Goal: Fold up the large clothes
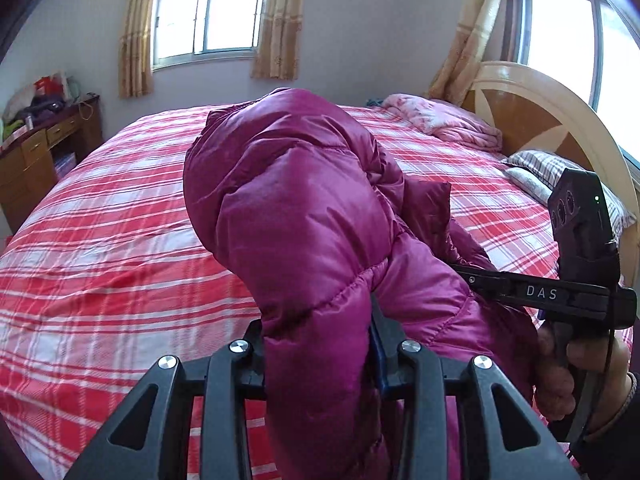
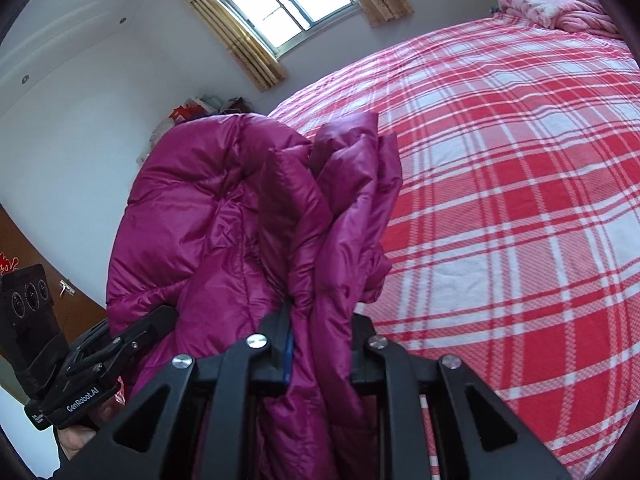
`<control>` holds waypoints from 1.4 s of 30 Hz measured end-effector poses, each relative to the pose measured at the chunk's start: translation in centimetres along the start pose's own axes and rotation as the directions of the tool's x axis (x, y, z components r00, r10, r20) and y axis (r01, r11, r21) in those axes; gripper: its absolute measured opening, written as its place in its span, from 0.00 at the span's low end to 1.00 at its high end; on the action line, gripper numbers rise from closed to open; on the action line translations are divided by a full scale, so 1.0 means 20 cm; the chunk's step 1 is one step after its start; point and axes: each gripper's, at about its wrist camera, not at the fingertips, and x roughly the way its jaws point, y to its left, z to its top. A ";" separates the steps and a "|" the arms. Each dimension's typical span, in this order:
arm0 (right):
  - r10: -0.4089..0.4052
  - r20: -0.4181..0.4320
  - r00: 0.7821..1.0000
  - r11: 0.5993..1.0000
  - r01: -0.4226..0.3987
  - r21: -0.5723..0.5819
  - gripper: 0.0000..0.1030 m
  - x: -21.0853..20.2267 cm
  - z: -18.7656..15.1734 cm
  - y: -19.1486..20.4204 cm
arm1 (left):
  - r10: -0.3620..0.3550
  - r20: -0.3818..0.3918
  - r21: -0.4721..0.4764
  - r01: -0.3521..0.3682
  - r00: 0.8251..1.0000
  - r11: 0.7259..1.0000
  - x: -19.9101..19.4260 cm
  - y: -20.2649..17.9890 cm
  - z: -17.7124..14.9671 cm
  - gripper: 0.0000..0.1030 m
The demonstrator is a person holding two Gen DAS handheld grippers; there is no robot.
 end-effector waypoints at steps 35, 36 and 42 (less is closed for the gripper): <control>0.026 -0.192 0.981 0.993 -0.048 -0.110 0.24 0.86 0.10 0.38 | 0.213 -0.051 -0.184 -0.219 0.976 0.958 -0.04 0.70 -0.23 0.61; 0.029 -0.193 0.981 0.994 -0.049 -0.101 0.26 0.85 0.09 0.37 | 0.214 -0.061 -0.194 -0.222 0.975 0.956 -0.04 0.70 -0.23 0.62; 0.001 -0.158 0.987 0.997 -0.013 -0.074 0.47 0.78 0.10 0.33 | 0.269 -0.078 -0.225 -0.279 0.960 0.933 -0.13 0.70 -0.24 0.66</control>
